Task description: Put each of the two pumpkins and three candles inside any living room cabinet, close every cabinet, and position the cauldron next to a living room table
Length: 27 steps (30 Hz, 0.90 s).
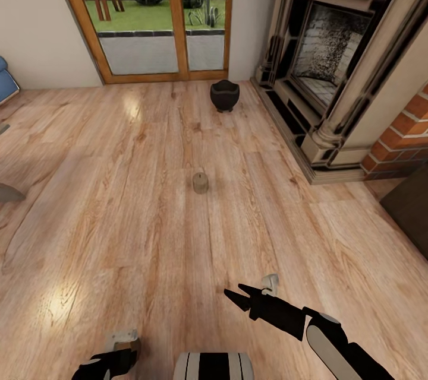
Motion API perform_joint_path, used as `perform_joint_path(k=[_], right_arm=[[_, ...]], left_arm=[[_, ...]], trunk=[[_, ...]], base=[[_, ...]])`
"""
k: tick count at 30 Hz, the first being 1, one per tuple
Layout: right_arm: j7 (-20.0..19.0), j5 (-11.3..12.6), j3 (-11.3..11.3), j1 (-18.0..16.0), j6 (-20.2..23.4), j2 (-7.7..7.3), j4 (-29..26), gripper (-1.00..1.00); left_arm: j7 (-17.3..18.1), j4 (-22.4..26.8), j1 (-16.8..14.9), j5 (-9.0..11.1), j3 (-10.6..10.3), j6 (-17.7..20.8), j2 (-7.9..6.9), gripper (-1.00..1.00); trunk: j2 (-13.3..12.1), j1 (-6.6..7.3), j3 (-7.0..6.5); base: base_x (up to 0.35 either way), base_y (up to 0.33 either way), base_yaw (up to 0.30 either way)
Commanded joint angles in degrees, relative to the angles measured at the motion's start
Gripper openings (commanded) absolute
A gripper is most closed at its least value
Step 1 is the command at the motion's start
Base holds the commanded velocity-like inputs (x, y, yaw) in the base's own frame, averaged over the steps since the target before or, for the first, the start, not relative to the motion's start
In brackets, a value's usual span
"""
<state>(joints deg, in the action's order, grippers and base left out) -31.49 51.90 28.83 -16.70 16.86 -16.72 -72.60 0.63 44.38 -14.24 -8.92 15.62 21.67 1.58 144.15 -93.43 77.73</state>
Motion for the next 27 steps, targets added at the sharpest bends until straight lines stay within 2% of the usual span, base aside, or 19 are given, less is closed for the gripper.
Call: perform_joint_path(k=[1, 27], right_arm=[[0.2, 0.0, 0.0, 0.0, 0.0, 0.01, 0.0, 1.00], [1.1, 0.0, 0.1, 0.0, 0.0, 0.06, 0.0, 1.00]], left_arm=[[0.0, 0.0, 0.0, 0.1, 0.1, 0.0, 0.00, 1.00], [-0.3, -0.1, 0.0, 0.2, 0.7, 0.0, -0.09, 1.00]], trunk=[[0.0, 0.00, 0.00], [0.0, 0.00, 0.00]], base=[[0.000, 0.000, 0.000], [0.000, 0.000, 0.000]])
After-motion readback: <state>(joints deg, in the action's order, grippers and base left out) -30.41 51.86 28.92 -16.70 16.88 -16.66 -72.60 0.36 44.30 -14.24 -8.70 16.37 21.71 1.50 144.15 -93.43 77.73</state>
